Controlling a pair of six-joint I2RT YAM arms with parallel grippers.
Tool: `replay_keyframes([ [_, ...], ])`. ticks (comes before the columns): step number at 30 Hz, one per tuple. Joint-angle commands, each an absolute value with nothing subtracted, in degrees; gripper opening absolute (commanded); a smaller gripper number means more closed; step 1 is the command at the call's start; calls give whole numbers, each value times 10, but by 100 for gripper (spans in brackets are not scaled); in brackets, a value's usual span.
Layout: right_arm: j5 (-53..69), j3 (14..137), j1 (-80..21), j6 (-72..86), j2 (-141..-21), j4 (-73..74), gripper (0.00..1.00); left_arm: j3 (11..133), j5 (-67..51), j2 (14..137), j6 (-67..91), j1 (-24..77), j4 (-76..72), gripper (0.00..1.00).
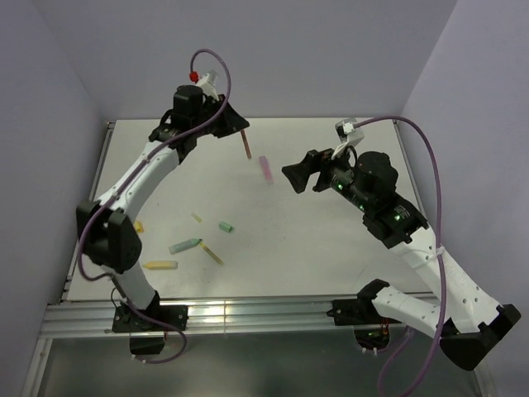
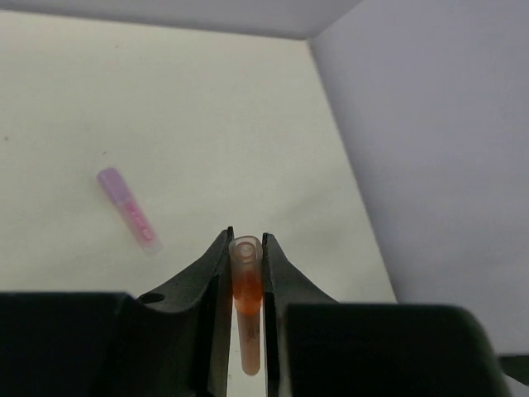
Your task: Insert the pens into the pen caps
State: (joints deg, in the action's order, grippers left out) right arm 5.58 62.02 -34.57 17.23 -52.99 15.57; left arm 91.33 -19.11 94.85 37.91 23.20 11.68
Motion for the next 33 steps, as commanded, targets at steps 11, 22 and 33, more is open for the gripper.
replay_keyframes([
  [11, 95, 606, -286, 211, -541, 79, 99, 1146, -104, 1279, 322, 224, 277, 4],
  [22, 104, 609, -279, 211, -551, 91, 98, 1198, -23, 1372, 322, 238, 312, 19],
  [33, 109, 614, -278, 210, -555, 98, 97, 1192, -3, 1395, 323, 245, 322, 37],
])
